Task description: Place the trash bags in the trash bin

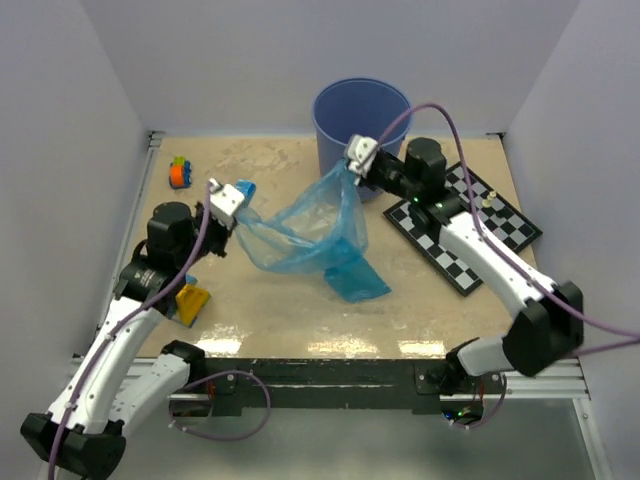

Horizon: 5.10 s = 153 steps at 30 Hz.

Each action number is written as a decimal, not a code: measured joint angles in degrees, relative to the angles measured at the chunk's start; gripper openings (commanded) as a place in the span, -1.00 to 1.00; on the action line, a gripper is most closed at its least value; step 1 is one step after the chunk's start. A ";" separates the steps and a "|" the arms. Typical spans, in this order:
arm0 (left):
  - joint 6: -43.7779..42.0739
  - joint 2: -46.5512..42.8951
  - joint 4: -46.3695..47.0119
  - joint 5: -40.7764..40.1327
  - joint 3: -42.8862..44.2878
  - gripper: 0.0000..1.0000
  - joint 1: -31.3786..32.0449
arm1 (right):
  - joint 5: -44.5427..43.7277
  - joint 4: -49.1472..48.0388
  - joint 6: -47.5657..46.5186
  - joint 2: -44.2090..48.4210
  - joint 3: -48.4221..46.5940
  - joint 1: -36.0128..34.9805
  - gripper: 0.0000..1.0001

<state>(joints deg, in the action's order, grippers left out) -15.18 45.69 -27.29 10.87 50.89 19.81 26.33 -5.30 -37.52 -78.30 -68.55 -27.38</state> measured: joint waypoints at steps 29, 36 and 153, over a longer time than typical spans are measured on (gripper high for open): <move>-25.09 13.64 23.17 19.58 30.40 -1.00 1.73 | -5.86 -22.69 -43.50 -14.82 -17.33 -17.20 -1.00; -29.86 39.19 -28.00 23.93 6.36 -1.00 8.00 | -4.98 42.58 -47.08 -7.17 6.62 -0.28 -1.00; -23.56 7.54 -21.44 34.97 7.43 -1.00 -3.65 | 1.05 41.35 -58.21 18.97 8.72 2.05 -1.00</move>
<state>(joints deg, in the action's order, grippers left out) -38.74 53.23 -48.73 45.84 58.33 16.16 27.38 36.05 -95.72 -59.33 -59.83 -25.32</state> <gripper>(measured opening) 0.009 0.006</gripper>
